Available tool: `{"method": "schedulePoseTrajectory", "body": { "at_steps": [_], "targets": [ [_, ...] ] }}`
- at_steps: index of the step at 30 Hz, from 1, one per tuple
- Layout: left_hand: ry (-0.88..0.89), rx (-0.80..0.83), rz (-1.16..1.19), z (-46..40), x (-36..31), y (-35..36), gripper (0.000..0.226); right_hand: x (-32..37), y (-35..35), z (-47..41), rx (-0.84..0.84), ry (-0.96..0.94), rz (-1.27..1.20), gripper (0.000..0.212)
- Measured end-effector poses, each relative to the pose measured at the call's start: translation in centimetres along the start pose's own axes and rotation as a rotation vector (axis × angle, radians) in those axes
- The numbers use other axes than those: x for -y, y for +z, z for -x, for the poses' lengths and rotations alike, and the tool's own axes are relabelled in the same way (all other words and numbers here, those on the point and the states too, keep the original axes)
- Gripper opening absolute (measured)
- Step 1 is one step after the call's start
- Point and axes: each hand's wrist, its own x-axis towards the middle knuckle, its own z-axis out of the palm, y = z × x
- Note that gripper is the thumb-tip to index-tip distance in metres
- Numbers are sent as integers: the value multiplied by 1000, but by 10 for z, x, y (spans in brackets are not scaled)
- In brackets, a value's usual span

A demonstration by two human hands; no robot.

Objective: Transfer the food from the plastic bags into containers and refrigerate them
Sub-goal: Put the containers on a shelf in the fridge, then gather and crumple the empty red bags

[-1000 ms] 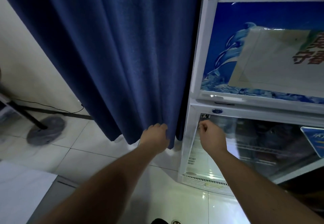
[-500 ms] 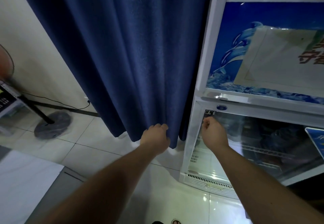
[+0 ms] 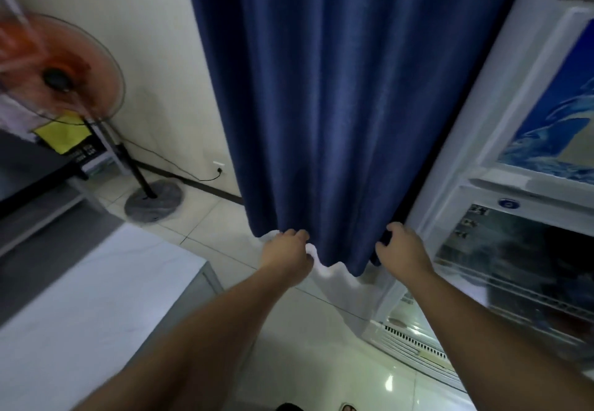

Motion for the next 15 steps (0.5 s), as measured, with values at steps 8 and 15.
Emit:
{"method": "schedulePoseTrajectory", "body": {
  "at_steps": [8, 15],
  "targets": [
    [-278, -75, 48, 90, 148, -27, 52, 146, 105, 70, 255, -371, 139, 55],
    [-622, -147, 45, 180, 256, -38, 50, 267, 192, 120, 466, -748, 299, 60]
  ]
}}
